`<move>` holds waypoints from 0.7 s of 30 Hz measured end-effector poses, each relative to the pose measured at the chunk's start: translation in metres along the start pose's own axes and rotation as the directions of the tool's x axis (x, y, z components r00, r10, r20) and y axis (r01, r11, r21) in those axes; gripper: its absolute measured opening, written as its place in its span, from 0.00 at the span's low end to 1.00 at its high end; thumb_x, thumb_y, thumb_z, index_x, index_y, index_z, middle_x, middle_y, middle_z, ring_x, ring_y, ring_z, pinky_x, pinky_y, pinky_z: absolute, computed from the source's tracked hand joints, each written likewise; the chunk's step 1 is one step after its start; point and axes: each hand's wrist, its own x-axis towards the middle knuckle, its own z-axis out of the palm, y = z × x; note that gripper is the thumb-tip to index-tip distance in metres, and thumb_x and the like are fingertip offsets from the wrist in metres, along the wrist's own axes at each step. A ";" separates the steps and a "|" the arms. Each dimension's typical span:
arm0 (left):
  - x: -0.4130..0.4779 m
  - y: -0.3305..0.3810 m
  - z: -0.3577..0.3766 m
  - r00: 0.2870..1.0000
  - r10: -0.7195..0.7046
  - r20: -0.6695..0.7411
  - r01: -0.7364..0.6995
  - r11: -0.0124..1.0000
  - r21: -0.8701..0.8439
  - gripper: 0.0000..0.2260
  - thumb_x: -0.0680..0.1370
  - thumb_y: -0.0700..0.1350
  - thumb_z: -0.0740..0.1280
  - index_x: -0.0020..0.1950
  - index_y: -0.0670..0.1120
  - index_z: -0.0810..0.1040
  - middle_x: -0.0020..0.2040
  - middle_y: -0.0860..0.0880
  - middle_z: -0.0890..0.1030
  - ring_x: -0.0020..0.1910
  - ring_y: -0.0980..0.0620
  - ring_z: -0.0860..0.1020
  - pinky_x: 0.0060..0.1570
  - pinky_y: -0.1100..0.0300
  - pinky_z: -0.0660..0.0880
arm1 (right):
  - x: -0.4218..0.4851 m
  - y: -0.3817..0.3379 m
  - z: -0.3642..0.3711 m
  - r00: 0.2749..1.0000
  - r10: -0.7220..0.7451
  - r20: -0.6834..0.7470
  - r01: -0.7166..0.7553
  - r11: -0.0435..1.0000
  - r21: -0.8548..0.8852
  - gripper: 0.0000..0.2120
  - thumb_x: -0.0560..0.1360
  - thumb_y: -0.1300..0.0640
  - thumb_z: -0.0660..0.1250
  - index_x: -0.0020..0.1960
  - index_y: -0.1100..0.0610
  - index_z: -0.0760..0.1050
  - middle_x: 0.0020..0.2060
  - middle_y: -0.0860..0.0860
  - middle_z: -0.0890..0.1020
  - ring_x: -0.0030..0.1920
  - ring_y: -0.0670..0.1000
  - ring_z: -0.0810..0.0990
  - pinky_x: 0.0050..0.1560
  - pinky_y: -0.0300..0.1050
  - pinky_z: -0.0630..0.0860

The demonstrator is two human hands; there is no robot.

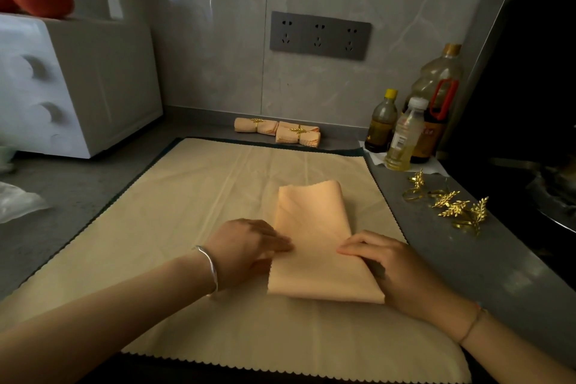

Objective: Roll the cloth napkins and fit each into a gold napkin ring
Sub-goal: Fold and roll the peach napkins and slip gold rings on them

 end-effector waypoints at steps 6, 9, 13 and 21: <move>0.012 0.001 -0.003 0.880 -0.471 -0.053 0.427 0.835 -0.346 0.14 0.74 0.56 0.66 0.46 0.47 0.83 0.35 0.51 0.78 0.32 0.59 0.75 0.32 0.71 0.64 | 0.019 0.004 0.000 0.951 0.262 -0.163 -0.205 0.931 0.302 0.07 0.72 0.60 0.71 0.38 0.50 0.80 0.36 0.46 0.83 0.38 0.41 0.80 0.39 0.40 0.72; 0.024 -0.007 0.004 0.816 -0.577 0.033 0.517 0.704 -0.486 0.14 0.74 0.53 0.68 0.37 0.43 0.79 0.27 0.52 0.71 0.27 0.56 0.66 0.30 0.67 0.63 | 0.038 0.008 0.005 0.906 0.396 -0.147 -0.311 0.861 0.402 0.09 0.74 0.55 0.69 0.42 0.62 0.80 0.38 0.57 0.83 0.41 0.57 0.81 0.43 0.50 0.75; 0.042 -0.020 0.006 0.724 -0.649 0.231 0.674 0.597 -0.435 0.18 0.75 0.57 0.66 0.30 0.46 0.73 0.26 0.51 0.68 0.27 0.55 0.64 0.30 0.64 0.61 | 0.060 0.012 0.002 0.825 0.565 -0.012 -0.487 0.720 0.494 0.09 0.74 0.59 0.69 0.50 0.64 0.77 0.41 0.58 0.83 0.34 0.50 0.79 0.29 0.33 0.70; 0.083 -0.038 0.002 0.653 -0.679 0.336 0.742 0.484 -0.463 0.27 0.75 0.57 0.65 0.70 0.47 0.64 0.65 0.46 0.70 0.60 0.46 0.72 0.59 0.53 0.72 | 0.074 0.017 0.001 0.741 0.669 0.059 -0.624 0.652 0.430 0.04 0.72 0.60 0.69 0.44 0.56 0.74 0.28 0.50 0.76 0.19 0.42 0.69 0.18 0.35 0.61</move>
